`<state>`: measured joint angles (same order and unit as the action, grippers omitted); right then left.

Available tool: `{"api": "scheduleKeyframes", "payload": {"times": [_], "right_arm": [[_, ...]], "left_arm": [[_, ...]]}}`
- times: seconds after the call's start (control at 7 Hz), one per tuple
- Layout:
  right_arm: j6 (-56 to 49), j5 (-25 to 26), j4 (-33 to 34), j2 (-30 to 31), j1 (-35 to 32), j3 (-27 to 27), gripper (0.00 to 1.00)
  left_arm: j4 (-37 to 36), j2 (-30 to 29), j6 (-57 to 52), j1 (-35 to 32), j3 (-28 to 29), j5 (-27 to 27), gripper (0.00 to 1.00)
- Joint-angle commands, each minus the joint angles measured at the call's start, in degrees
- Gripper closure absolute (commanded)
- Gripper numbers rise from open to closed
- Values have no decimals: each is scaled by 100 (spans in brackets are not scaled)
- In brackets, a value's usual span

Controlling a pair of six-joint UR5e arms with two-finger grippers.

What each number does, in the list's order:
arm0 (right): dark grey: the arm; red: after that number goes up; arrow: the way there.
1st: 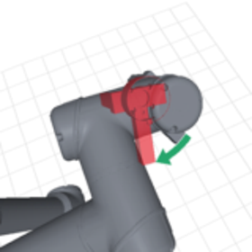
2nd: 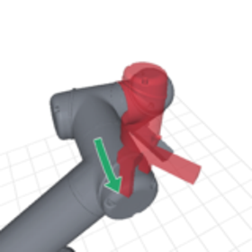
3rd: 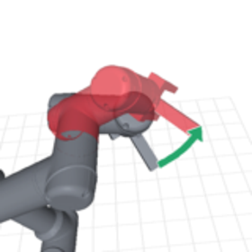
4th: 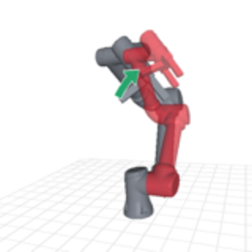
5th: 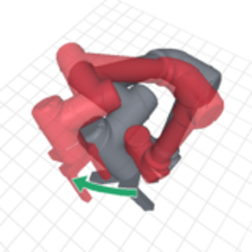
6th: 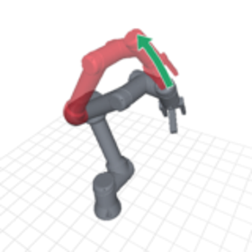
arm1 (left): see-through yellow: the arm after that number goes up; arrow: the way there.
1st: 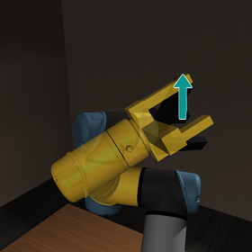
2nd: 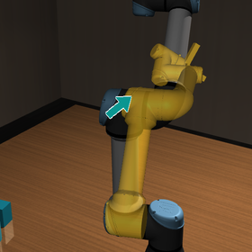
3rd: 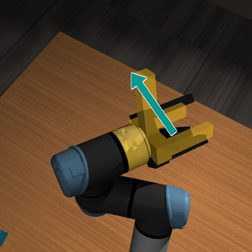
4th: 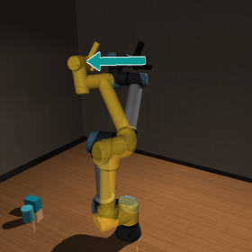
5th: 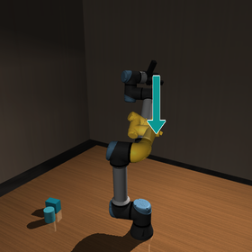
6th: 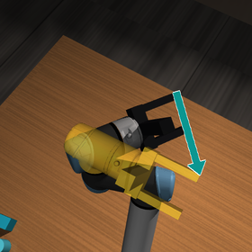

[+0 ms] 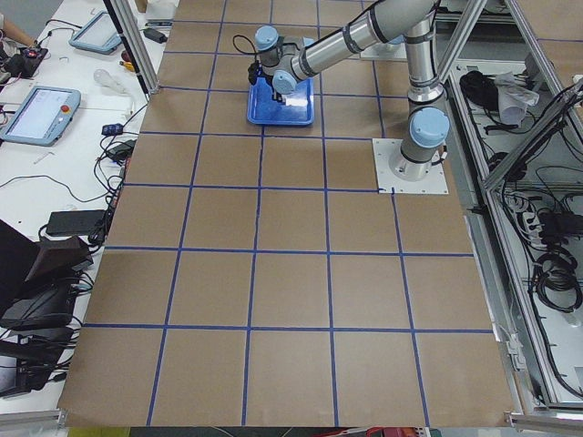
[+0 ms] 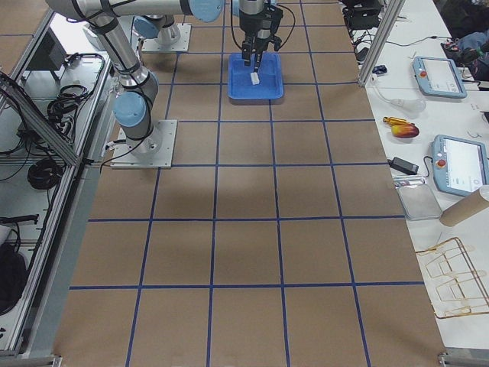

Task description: Assemble white blocks and place on blue tray

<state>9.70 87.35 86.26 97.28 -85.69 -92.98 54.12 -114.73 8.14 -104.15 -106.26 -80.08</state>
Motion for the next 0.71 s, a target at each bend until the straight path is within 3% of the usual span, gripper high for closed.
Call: {"api": "scheduleKeyframes", "payload": {"times": [0.0,0.57], "right_arm": [[172,-16,-4,10,-9,17,0],[768,-7,75,-16,-262,-18,0]], "left_arm": [[-7,3,21,-26,0,1,100],[19,108,48,0,140,-25,100]]}}
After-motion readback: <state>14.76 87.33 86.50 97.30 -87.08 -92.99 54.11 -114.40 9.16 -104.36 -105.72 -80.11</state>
